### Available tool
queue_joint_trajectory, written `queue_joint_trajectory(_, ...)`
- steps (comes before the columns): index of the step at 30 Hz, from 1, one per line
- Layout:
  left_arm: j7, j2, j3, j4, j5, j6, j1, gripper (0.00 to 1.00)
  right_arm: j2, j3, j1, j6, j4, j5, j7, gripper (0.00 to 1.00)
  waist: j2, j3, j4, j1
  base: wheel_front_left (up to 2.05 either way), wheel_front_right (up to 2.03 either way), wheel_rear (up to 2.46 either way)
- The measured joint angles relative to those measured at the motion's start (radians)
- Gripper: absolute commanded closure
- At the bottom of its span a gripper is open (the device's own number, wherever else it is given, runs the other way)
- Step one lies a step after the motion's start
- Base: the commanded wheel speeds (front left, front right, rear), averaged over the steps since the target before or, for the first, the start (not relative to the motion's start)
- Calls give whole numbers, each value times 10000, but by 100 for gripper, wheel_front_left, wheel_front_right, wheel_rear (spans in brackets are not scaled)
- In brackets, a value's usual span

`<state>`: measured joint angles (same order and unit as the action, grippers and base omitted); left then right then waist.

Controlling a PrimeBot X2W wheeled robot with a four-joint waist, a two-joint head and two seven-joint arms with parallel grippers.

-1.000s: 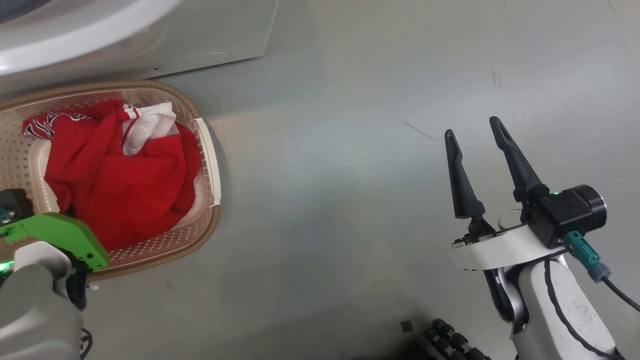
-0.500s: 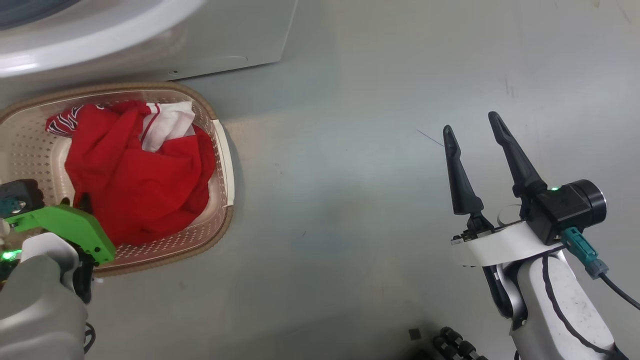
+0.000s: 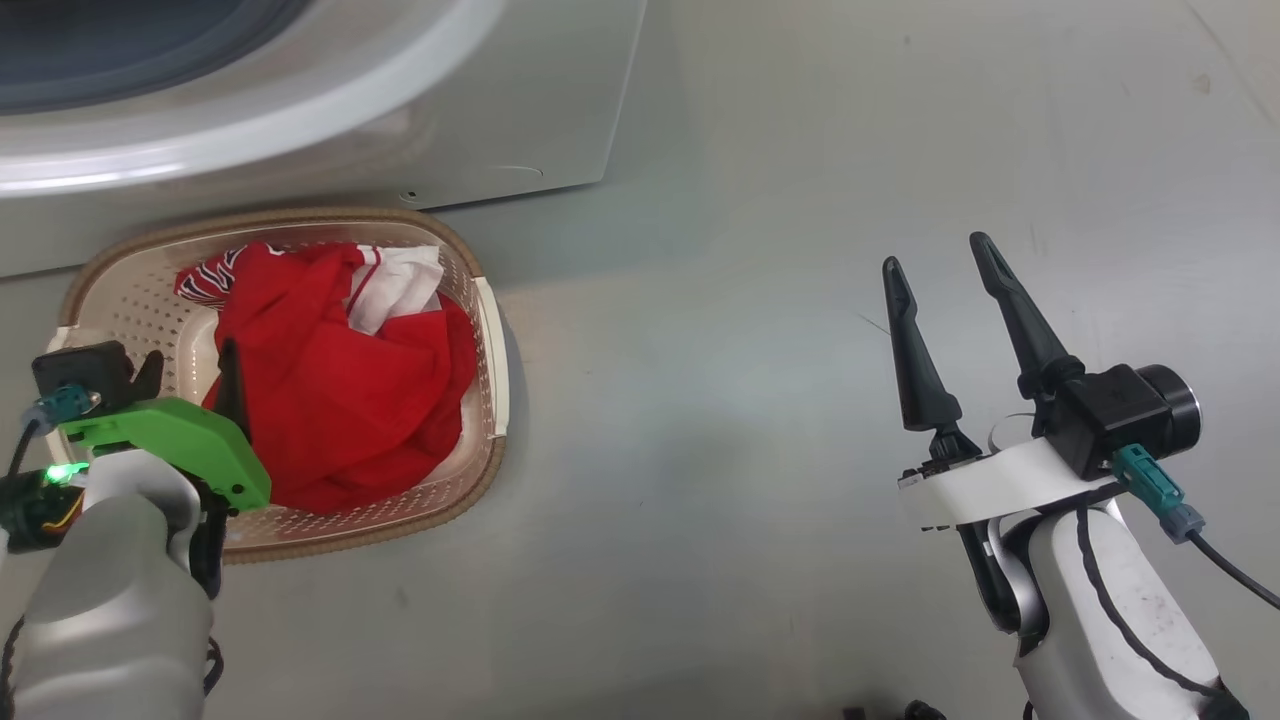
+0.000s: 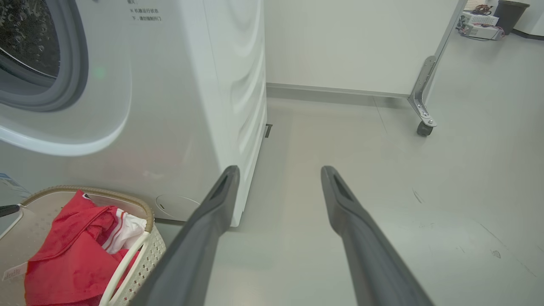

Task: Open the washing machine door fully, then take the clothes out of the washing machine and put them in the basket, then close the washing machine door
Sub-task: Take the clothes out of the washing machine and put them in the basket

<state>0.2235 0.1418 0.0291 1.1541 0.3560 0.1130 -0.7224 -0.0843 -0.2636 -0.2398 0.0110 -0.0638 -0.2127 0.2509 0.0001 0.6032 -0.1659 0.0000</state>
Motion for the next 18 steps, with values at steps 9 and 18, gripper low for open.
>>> queue_joint_trajectory(9, 286, -341, 527, -685, -334, 82, 23, 0, -4, 230, 1, -100, -502, -316, 10, 0, 0, -922, 491, 0, 0, 0, 0)
queue_joint_trajectory(18, 286, -537, 782, -2092, -301, 123, 668, 0, -4, 364, 67, -297, -995, -518, 10, 0, 0, -2058, 1063, 0, 0, 0, 0)
